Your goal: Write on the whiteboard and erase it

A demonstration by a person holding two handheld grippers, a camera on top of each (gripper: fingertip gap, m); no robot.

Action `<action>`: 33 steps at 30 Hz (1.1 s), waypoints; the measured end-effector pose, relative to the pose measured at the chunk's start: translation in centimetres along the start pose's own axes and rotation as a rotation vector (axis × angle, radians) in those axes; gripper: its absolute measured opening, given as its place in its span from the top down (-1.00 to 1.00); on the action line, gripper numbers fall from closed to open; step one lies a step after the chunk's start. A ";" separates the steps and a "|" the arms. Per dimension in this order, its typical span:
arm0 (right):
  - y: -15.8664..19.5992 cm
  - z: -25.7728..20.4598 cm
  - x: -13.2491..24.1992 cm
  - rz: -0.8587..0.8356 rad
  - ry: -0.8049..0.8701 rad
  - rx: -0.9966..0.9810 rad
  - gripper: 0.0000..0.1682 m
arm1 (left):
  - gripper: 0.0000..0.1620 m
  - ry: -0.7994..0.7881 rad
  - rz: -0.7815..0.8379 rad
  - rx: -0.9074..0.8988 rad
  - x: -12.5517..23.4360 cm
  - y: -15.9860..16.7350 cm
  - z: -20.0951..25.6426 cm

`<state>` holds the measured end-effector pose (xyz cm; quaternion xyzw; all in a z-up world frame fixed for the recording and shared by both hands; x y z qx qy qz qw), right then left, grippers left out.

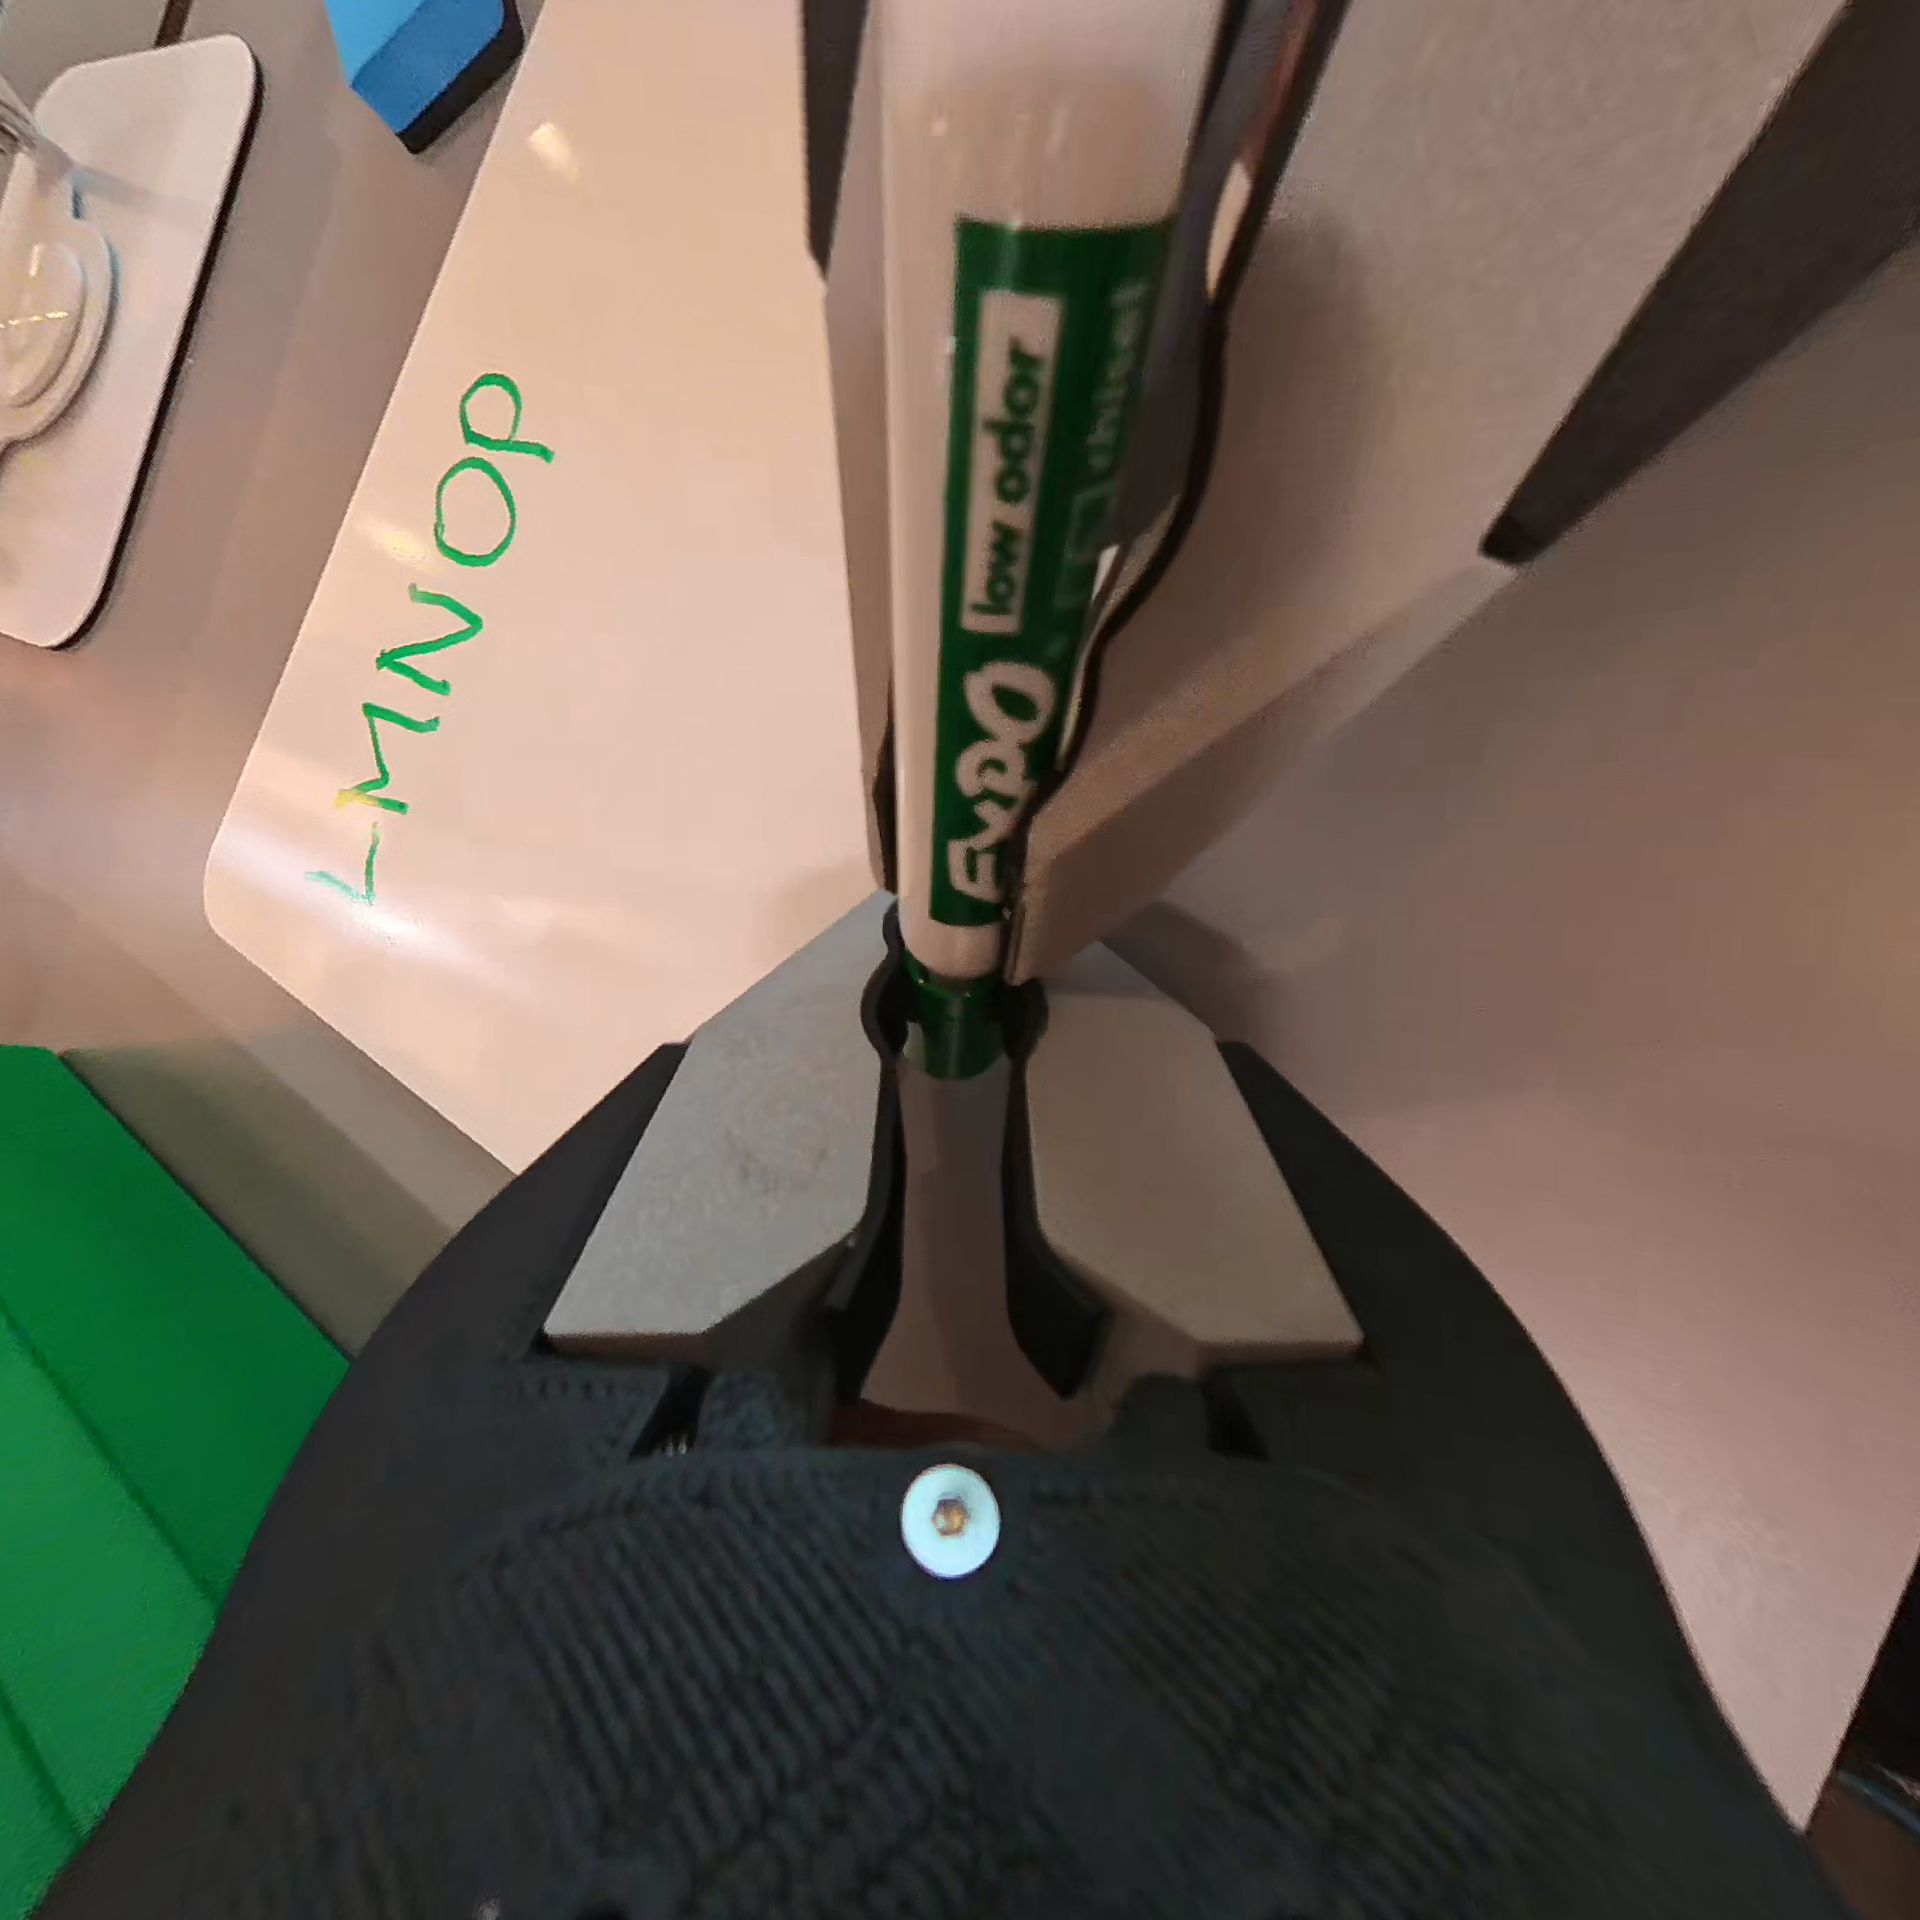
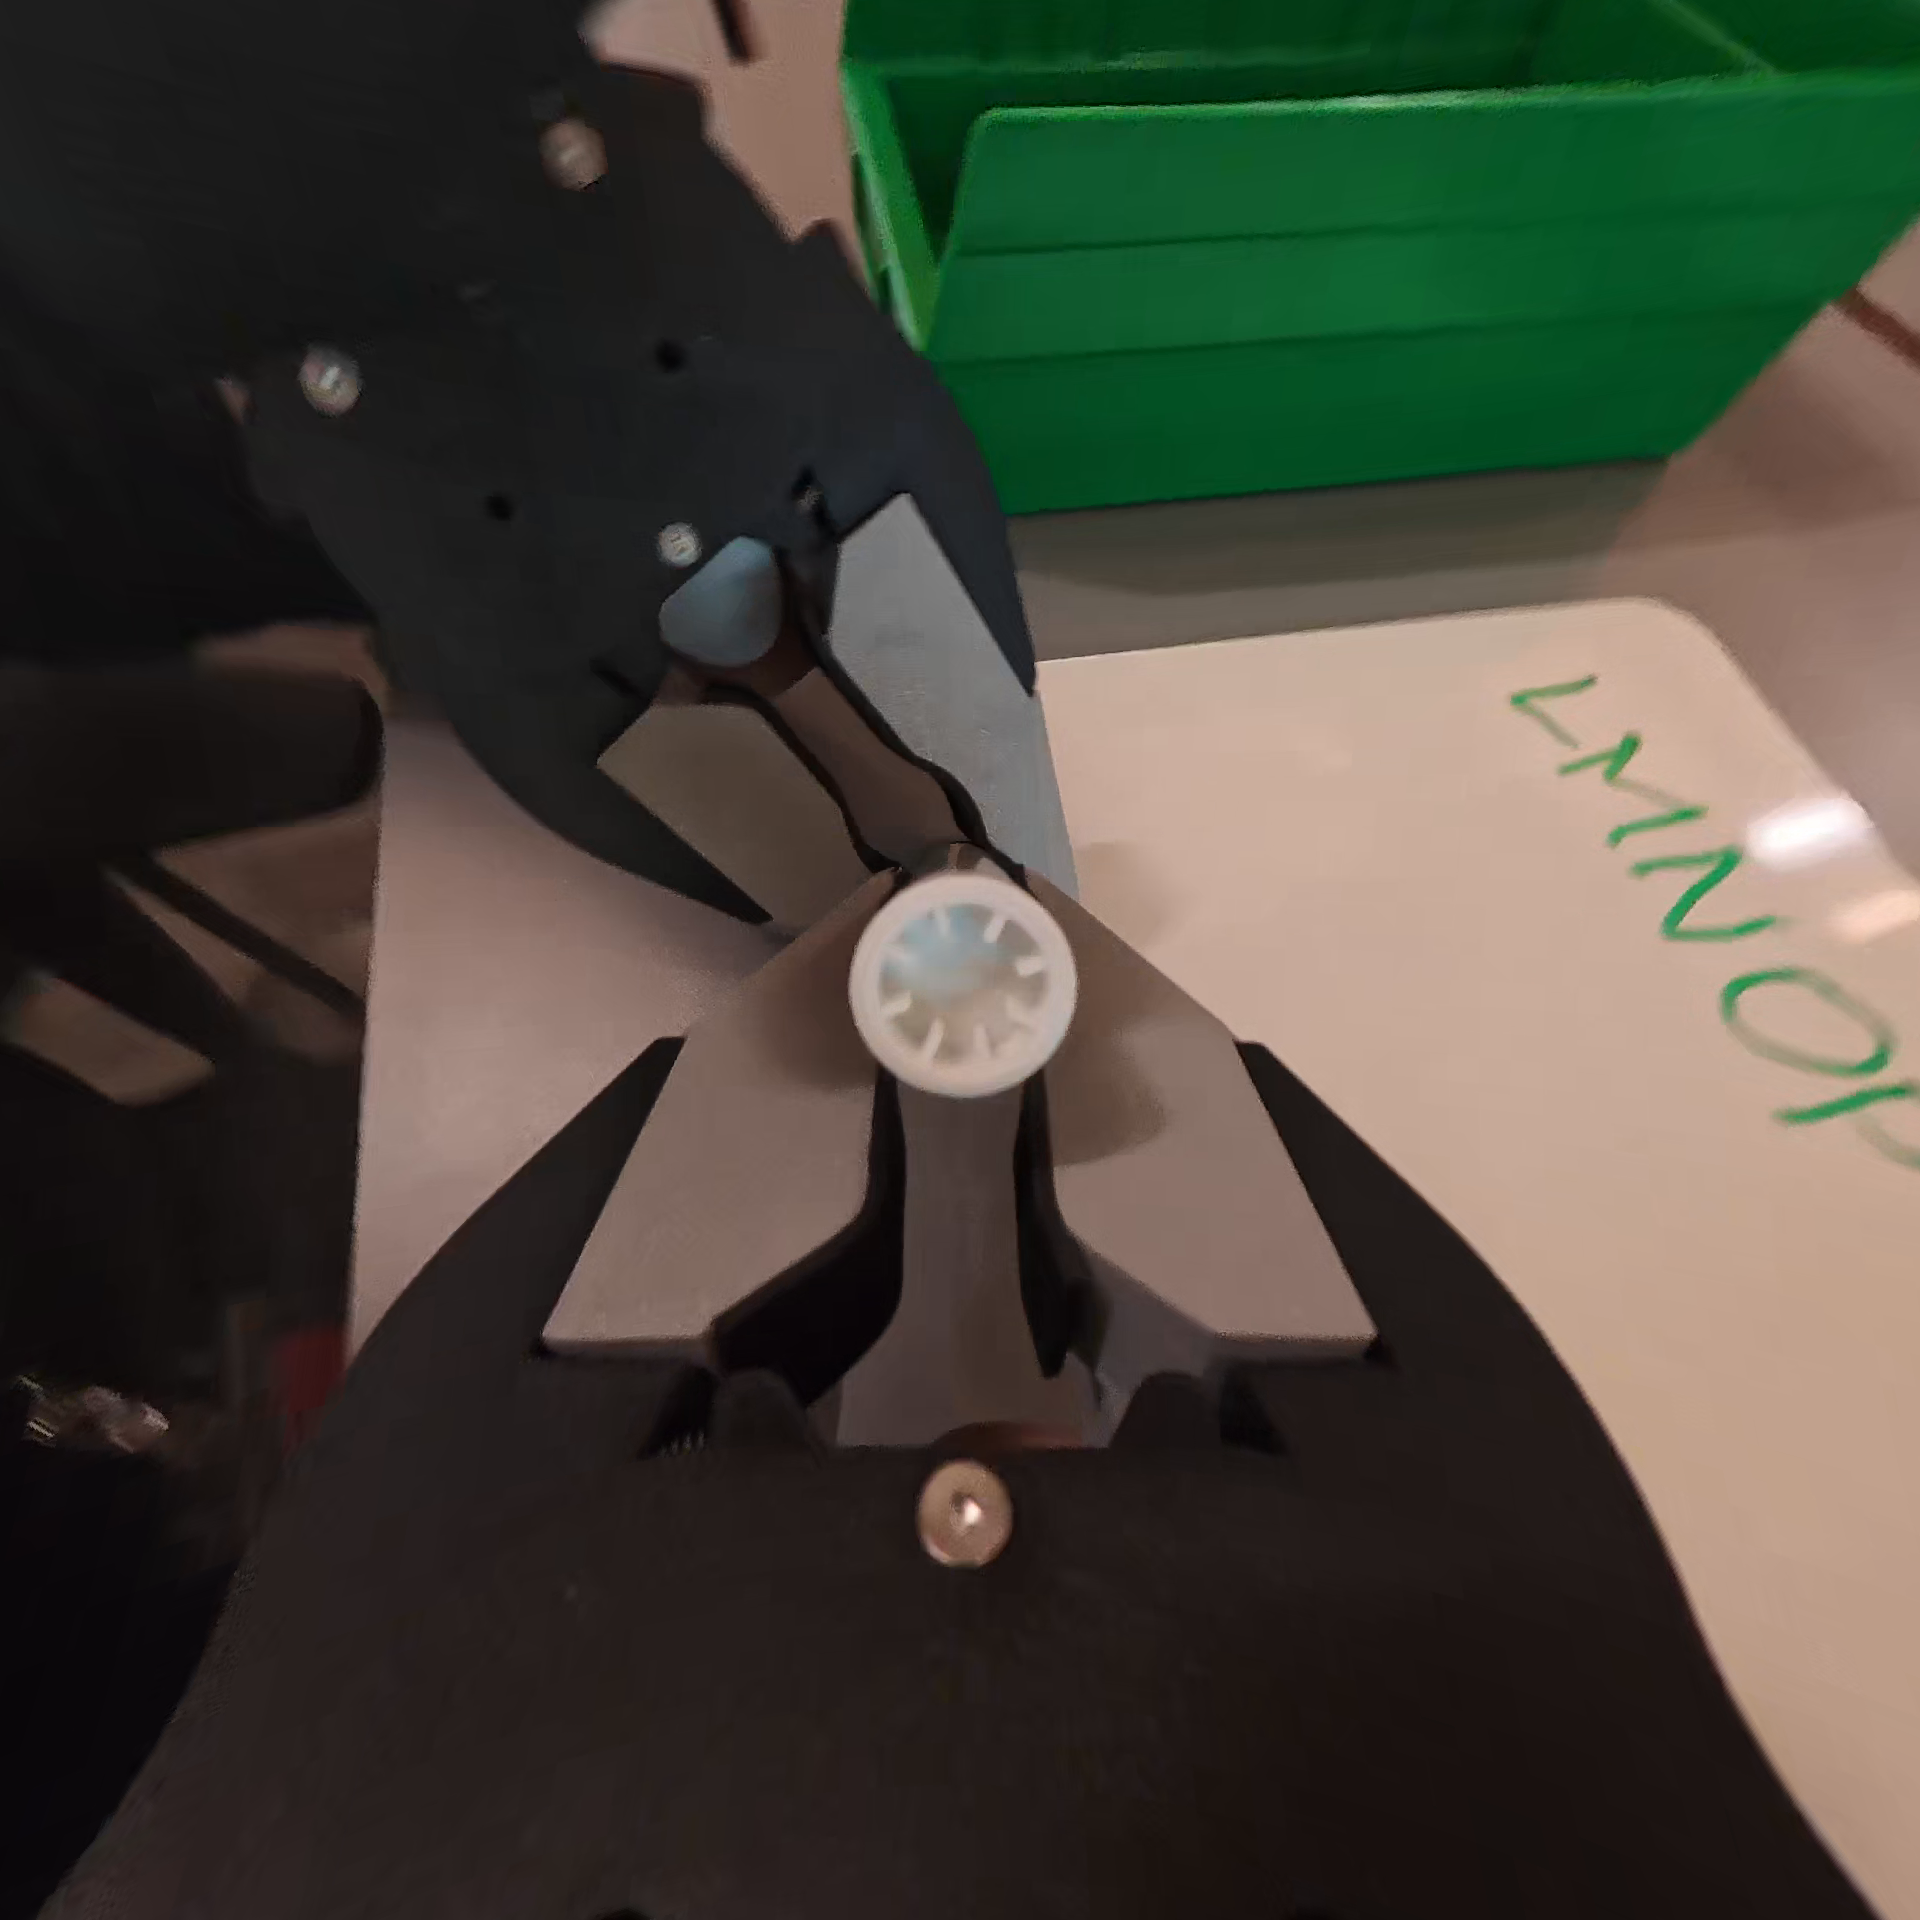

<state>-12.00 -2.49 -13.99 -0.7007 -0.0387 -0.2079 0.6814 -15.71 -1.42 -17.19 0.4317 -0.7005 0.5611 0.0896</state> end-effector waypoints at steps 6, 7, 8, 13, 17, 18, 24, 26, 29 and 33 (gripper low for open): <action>0.6 0.4 0.1 0.066 0.004 -0.196 0.82 | 0.87 -0.041 -0.022 -0.045 0.0 0.0 -0.2; 0.7 0.5 -0.1 0.053 0.002 -0.205 0.81 | 0.87 -0.054 -0.026 -0.063 0.0 0.1 -0.4; 0.8 0.6 -0.2 0.049 0.001 -0.215 0.81 | 0.86 -0.064 -0.029 -0.074 0.0 0.1 -0.5; 0.6 0.8 -0.2 0.068 -0.018 -0.244 0.80 | 0.77 -0.079 -0.010 -0.067 0.2 -0.2 -0.8; 0.1 1.3 0.4 0.140 -0.060 -0.348 0.81 | 0.70 -0.055 0.008 -0.040 0.4 -0.4 -0.8; 0.0 1.4 0.5 0.157 -0.073 -0.371 0.80 | 0.68 -0.062 0.003 -0.045 0.4 -0.3 -0.9; -0.5 2.0 1.6 0.255 -0.125 -0.485 0.80 | 0.59 -0.103 0.003 -0.050 1.0 0.3 -1.5; -0.7 2.1 1.9 0.286 -0.155 -0.530 0.80 | 0.59 -0.104 0.022 -0.042 1.4 0.3 -1.6; -0.8 2.3 2.2 0.312 -0.189 -0.582 0.80 | 0.60 -0.100 0.106 -0.017 1.9 -0.4 -1.6; -0.8 2.0 2.1 0.305 -0.216 -0.576 0.80 | 0.61 -0.089 0.204 0.004 2.7 -1.8 -1.4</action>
Point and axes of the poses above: each gripper's, where its closed fingertips meet, x back along the fingers, y out of its underside, z = x × y across the jaws, the point moved 4 cm from there along x, back along the fingers, and after that the axes turned 10 degrees about z, right-handed, at the moved point
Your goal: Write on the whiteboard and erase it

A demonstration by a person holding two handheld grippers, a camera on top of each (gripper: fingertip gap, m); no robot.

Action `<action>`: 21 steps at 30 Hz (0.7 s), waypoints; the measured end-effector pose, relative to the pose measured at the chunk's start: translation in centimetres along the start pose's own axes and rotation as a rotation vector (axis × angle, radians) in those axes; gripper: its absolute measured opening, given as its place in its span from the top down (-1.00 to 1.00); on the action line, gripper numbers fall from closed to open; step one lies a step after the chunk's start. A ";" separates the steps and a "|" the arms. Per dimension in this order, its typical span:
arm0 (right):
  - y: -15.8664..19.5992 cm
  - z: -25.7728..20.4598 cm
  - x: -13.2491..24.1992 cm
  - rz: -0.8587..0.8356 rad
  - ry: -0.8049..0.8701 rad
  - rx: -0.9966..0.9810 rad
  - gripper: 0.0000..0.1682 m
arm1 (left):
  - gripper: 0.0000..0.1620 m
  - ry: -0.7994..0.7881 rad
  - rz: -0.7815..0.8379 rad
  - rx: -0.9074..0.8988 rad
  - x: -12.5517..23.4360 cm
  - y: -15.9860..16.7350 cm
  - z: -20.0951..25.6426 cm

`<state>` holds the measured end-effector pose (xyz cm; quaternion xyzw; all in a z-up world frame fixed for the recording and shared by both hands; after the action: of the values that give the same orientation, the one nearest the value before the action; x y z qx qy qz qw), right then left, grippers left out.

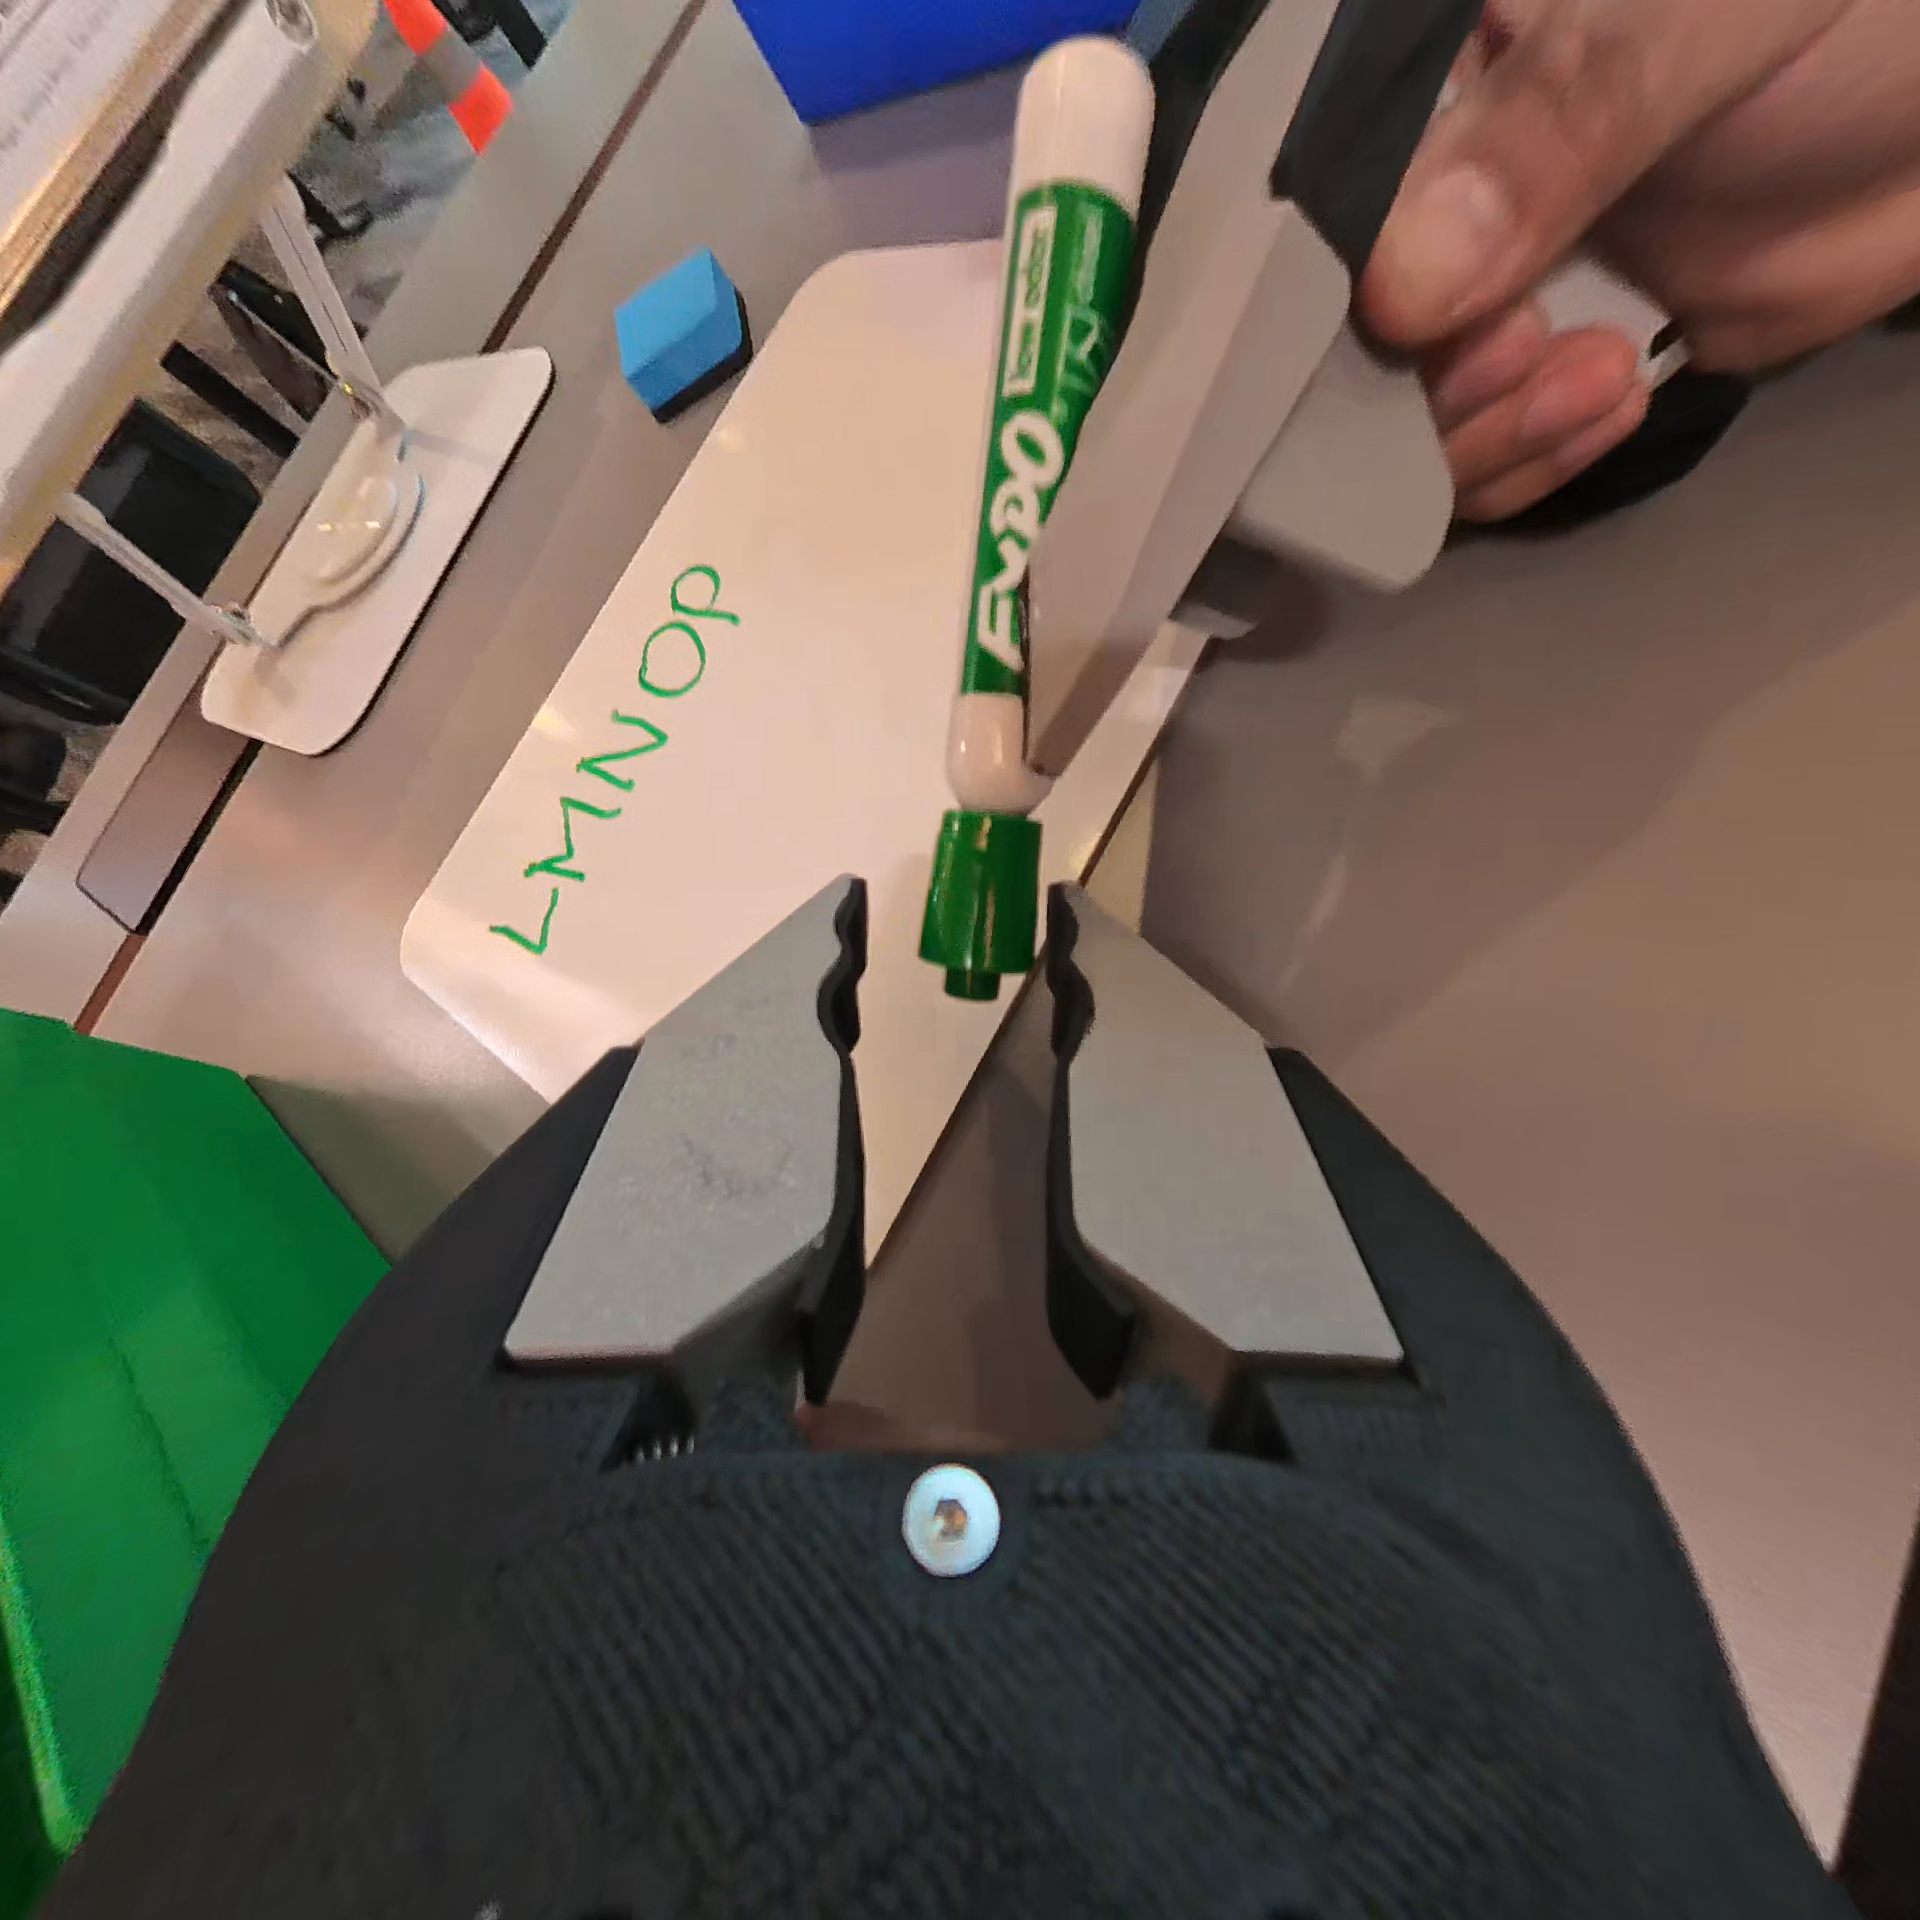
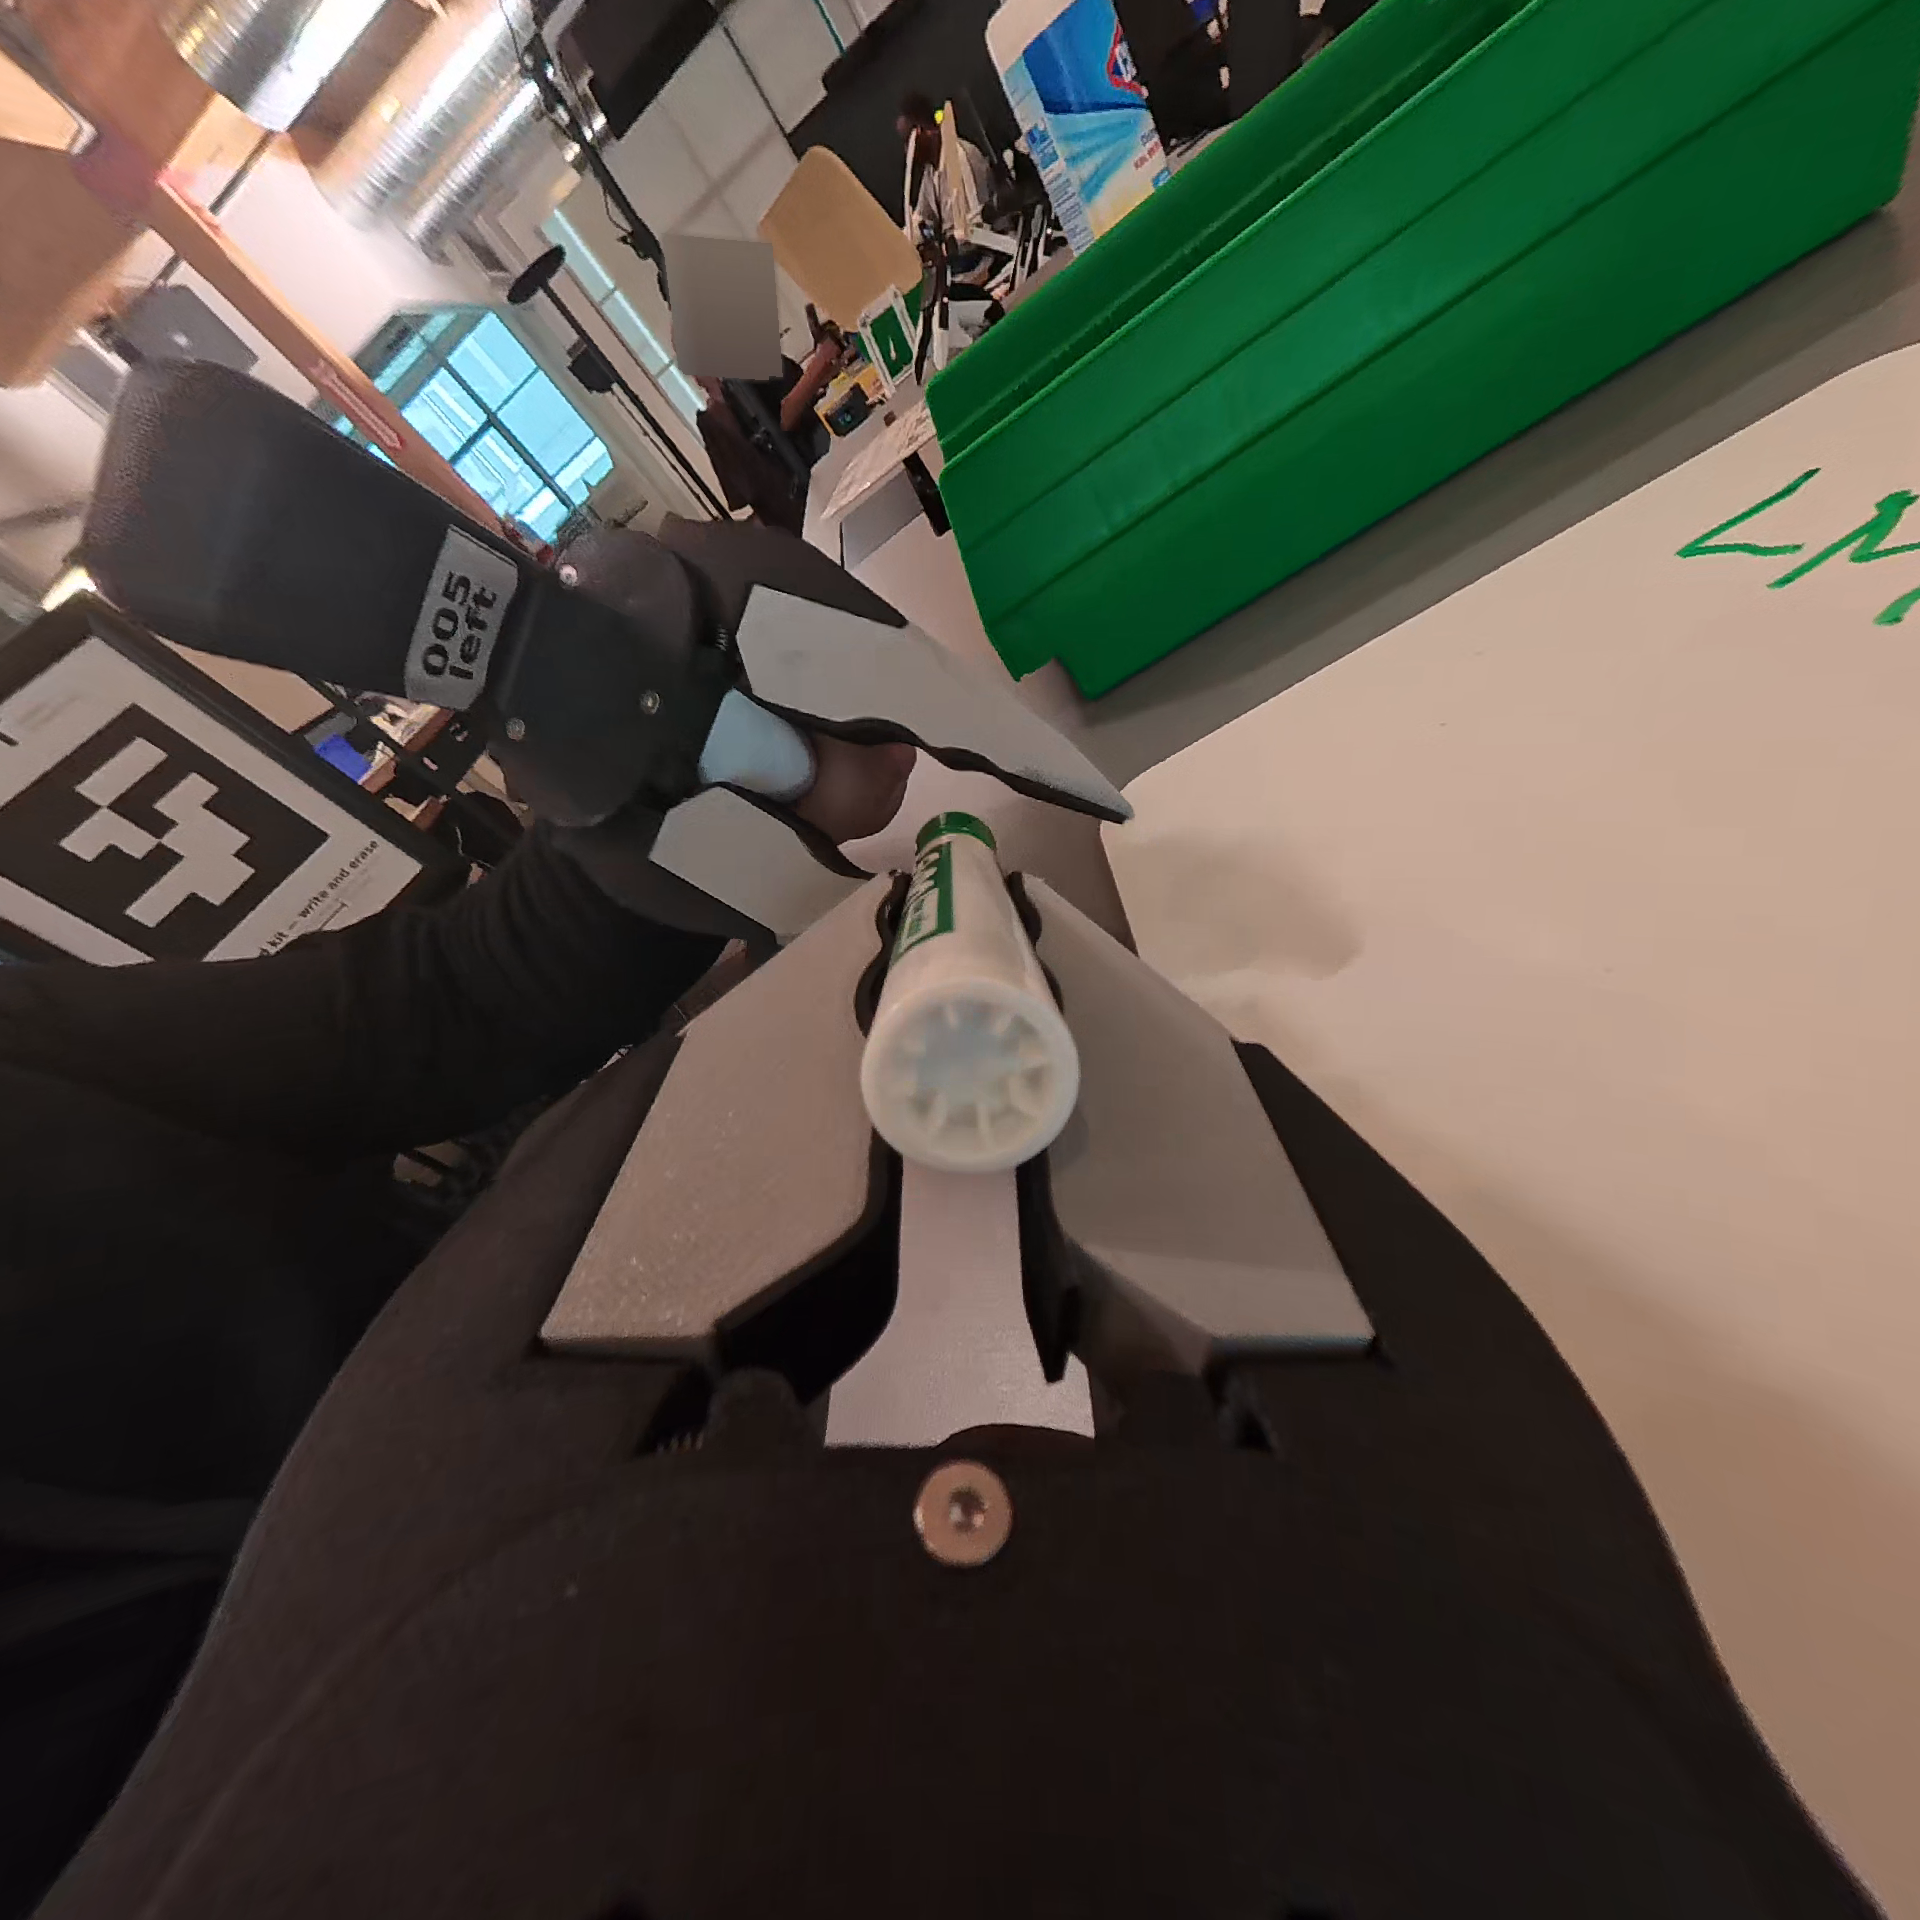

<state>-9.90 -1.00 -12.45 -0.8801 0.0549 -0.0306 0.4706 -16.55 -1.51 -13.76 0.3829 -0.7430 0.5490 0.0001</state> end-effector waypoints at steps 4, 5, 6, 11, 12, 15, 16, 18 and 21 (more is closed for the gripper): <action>0.0 -0.6 -0.2 0.004 -0.029 0.006 0.80 | 0.82 0.039 -0.001 -0.041 0.0 -0.5 0.6; 0.0 -0.6 -0.2 0.004 -0.029 0.006 0.80 | 0.83 0.037 -0.008 -0.056 0.0 -0.5 0.6; 0.1 -0.6 -0.2 0.001 -0.033 0.004 0.80 | 0.83 0.040 -0.012 -0.069 0.0 -0.5 0.7; 0.4 -0.9 -0.3 -0.030 -0.039 0.032 0.81 | 0.81 0.067 -0.036 -0.128 0.3 -0.8 1.0; 0.6 -1.0 -0.5 -0.042 -0.041 0.045 0.80 | 0.81 0.075 -0.044 -0.141 0.4 -0.8 1.1; 0.9 -1.2 -0.8 -0.064 -0.031 0.083 0.80 | 0.84 0.087 -0.105 -0.177 0.5 -0.6 1.3; 0.9 -1.2 -0.8 -0.064 -0.032 0.085 0.80 | 0.84 0.085 -0.113 -0.176 0.6 -0.6 1.3; 0.8 -1.3 -0.7 -0.055 -0.043 0.080 0.80 | 0.84 0.085 -0.114 -0.178 0.7 -0.8 1.3; 0.8 -1.4 -0.7 -0.060 -0.048 0.084 0.80 | 0.85 0.086 -0.127 -0.198 0.9 -0.9 1.0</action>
<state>-10.85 -2.56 -12.36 -0.8612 0.0158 -0.0261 0.5073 -16.25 -2.96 -13.05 0.4033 -0.7672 0.4877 0.1043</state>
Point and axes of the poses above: each gripper's, where its closed fingertips meet, x back along the fingers, y out of its underside, z = x × y across the jaws, the point moved 4 cm from there along x, back along the fingers, and after that the axes turned 10 degrees about z, right-handed, at the moved point
